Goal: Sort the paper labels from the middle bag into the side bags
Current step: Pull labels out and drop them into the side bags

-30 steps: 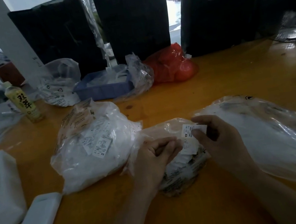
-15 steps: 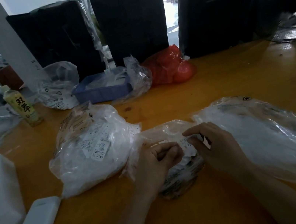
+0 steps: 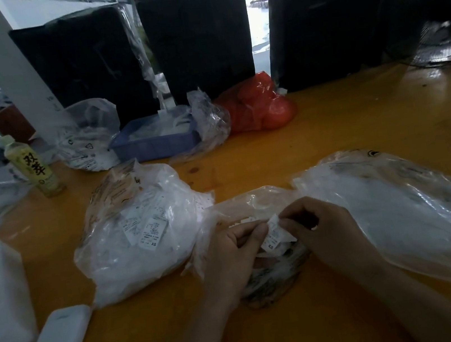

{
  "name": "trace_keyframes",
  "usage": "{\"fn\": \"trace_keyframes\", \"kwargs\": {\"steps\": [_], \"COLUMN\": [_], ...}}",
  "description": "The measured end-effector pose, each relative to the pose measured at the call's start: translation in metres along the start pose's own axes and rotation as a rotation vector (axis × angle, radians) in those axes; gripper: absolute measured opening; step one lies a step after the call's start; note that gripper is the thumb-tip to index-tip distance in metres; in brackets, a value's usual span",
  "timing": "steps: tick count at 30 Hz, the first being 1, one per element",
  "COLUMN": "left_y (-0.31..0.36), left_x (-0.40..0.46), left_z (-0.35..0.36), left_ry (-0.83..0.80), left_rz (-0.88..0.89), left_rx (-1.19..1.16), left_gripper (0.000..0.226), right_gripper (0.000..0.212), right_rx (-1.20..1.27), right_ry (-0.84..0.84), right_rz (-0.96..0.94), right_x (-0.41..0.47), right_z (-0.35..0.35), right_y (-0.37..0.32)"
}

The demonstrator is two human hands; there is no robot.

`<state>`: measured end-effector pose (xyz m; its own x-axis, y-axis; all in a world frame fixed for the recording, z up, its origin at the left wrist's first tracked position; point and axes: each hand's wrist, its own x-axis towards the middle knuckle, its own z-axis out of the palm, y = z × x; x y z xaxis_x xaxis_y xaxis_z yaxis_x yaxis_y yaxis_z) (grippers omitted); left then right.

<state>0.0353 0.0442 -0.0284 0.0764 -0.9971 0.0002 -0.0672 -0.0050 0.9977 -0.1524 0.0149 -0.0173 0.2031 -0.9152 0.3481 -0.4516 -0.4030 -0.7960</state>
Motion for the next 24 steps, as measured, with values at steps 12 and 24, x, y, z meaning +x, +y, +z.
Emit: {"fn": "trace_keyframes", "kwargs": {"steps": [12, 24], "left_y": [0.005, 0.042], "left_x": [-0.001, 0.005], "left_z": [0.000, -0.069], "left_ry": [0.010, 0.800], "left_rz": [0.062, 0.616], "left_rx": [0.052, 0.564], "left_gripper": [0.011, 0.028], "right_gripper": [0.011, 0.008], "right_rx": [-0.013, -0.379], "right_ry": [-0.041, 0.201], "right_rz": [-0.057, -0.022], "right_x": [-0.002, 0.004], "right_z": [0.003, -0.029], "right_y": [-0.006, 0.007]}}
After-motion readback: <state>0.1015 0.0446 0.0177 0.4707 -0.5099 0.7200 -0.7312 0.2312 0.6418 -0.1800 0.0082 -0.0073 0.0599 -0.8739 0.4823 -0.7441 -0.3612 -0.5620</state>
